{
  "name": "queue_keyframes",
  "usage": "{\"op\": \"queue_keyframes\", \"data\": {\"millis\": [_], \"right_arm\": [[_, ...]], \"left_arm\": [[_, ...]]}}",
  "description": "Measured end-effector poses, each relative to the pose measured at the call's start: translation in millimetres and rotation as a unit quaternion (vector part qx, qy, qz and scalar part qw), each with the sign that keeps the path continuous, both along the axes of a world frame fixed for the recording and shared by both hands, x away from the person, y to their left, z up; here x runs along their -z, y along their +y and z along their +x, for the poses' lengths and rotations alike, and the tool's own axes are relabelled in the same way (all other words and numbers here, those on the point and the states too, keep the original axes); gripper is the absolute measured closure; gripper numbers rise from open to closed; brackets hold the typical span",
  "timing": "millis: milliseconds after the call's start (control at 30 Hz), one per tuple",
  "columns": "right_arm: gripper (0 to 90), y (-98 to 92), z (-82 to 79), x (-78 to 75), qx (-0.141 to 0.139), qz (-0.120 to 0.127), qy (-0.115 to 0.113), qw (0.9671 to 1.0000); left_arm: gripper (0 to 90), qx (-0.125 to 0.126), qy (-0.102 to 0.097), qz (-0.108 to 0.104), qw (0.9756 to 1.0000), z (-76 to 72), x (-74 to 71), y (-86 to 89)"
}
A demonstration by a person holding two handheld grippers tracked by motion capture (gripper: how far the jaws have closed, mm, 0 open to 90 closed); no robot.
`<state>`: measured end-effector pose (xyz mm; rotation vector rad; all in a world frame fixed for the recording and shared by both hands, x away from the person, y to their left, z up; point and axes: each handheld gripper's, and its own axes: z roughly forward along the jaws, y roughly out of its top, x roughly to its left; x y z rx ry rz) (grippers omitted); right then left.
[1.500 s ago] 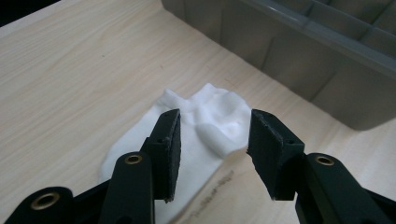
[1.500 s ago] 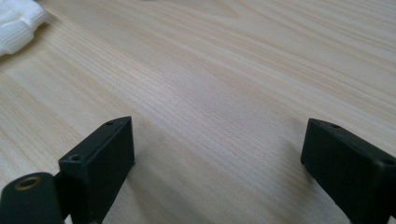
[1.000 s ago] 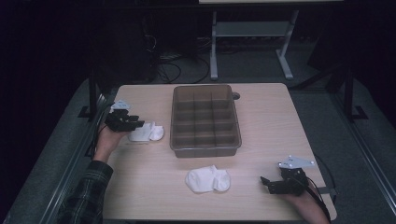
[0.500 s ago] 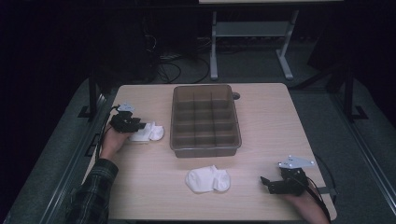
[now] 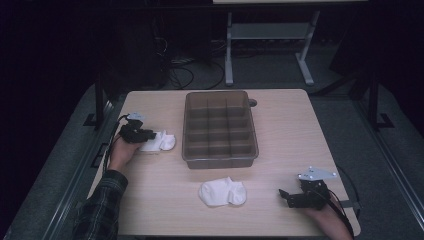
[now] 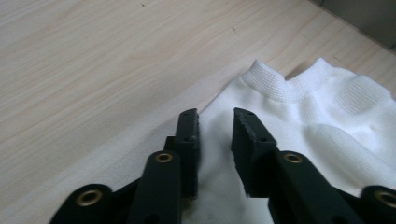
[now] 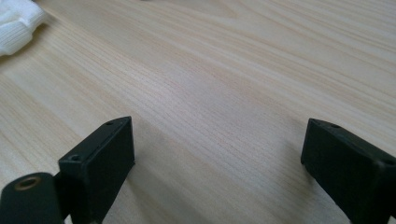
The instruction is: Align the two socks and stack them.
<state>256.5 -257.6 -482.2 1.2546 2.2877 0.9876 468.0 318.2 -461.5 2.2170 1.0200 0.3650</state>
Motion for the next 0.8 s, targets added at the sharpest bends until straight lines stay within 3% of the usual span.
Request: {"op": "queue_keyframes", "data": {"millis": [167,400,800], "right_arm": [[9.2,0.0,0.0,-0.1,0.0,0.0,0.0,1.0],[9.2,0.0,0.0,0.0,0.0,0.0,0.0,1.0],[9.2,0.0,0.0,-0.1,0.0,0.0,0.0,1.0]], "left_arm": [[86.1,0.001,0.008,-0.001,1.0,-0.9,-1.0,-2.2],[87.1,-0.025,0.011,-0.015,0.9995,-3.6,-6.3,0.8],[87.3,-0.031,-0.004,-0.037,0.9988,-16.3,-29.4,4.2]]}}
